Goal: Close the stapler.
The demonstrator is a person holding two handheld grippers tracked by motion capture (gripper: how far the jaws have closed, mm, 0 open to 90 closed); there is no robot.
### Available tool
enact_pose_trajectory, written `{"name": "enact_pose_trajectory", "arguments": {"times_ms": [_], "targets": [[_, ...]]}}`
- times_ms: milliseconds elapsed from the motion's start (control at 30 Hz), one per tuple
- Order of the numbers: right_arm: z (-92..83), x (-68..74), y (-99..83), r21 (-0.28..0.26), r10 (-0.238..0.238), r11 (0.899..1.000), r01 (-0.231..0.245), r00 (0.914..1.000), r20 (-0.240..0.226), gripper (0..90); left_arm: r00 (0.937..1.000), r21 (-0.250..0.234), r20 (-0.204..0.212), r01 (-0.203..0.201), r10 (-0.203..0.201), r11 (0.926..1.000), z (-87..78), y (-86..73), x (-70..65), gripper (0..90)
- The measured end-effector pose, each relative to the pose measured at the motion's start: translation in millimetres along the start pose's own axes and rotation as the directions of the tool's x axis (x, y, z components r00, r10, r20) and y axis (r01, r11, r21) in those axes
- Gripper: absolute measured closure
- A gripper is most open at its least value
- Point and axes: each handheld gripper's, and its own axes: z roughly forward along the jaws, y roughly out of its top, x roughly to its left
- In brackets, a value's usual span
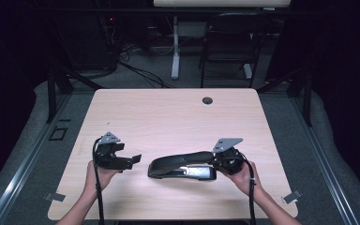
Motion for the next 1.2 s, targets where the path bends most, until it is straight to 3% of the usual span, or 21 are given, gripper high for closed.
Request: {"name": "enact_pose_trajectory", "arguments": {"times_ms": [133,567,733,900,1033,1200], "targets": [[2.6,-1.6,-2.5,0.008,0.006,1.0,-0.006,1.0,0.0,89.8,1.0,0.002,0.002,-0.001,0.001,1.0,-0.6,0.1,0.1,11.8],[12.0,-10.0,-19.7,0.11,0.0,0.994,0.0,1.0,-0.003,89.0,1.0,-0.001,-0.002,-0.003,0.003,1.0,-0.5,-0.6,0.4,11.0],[1.5,-17.1,-17.4,0.088,0.021,0.996,-0.024,0.9991,0.036,89.1,1.0,0.005,0.0,-0.004,0.004,1.0,-0.3,-0.1,-0.1,10.9],[-14.4,-22.1,-11.3,0.031,0.058,0.998,-0.061,0.9954,0.076,88.9,1.0,0.004,0.0,-0.004,0.004,1.0,-0.1,-0.2,0.0,10.9],[-28.0,-17.0,-1.9,-0.038,0.064,0.997,-0.062,0.9966,0.052,88.7,1.0,0.007,0.001,-0.005,0.005,1.0,0.4,-0.1,0.2,10.5],[-28.0,-3.2,7.1,-0.042,0.025,0.999,-0.024,0.9994,0.022,88.5,0.9999,0.002,-0.014,-0.008,0.008,1.0,1.0,-0.2,-0.7,9.5]]}}
